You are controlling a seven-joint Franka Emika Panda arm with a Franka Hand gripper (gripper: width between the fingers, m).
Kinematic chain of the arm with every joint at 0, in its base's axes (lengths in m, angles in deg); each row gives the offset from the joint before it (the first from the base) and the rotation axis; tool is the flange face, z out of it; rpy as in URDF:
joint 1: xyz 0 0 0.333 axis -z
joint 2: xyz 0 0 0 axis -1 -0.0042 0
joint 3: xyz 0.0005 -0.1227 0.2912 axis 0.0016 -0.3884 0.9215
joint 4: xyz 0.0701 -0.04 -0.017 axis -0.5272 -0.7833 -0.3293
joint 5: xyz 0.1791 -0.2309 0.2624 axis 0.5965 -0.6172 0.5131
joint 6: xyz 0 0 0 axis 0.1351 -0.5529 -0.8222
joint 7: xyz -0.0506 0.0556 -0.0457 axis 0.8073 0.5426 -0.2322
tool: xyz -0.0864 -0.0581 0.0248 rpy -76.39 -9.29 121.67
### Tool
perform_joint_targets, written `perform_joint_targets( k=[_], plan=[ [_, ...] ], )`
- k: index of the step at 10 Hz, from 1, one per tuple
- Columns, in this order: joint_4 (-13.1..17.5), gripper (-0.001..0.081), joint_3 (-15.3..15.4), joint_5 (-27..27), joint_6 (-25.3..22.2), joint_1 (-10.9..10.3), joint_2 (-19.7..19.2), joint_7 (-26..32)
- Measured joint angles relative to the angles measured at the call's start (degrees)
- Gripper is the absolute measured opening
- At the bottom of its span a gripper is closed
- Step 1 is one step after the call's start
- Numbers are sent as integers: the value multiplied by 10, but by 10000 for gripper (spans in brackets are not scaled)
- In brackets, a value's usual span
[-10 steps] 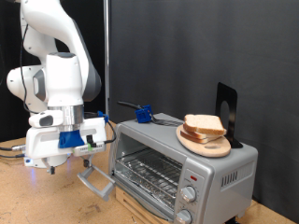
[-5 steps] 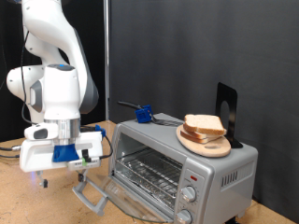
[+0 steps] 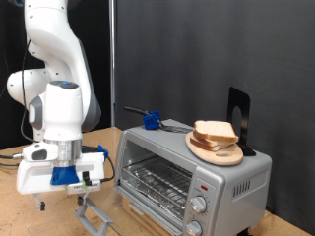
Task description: Make a piece of toast with the oven
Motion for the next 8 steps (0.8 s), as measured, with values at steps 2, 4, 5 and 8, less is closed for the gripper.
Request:
perform_joint_targets(
  k=[2, 4, 5, 8],
  plan=[
    [10, 800, -1, -15, 1, -13, -27, -48],
    [22, 800, -1, -23, 8, -26, -53, -75],
    [25, 800, 2, -22, 12, -26, -62, -74],
    [17, 800, 99, 134, 13, 44, -50, 94]
  ],
)
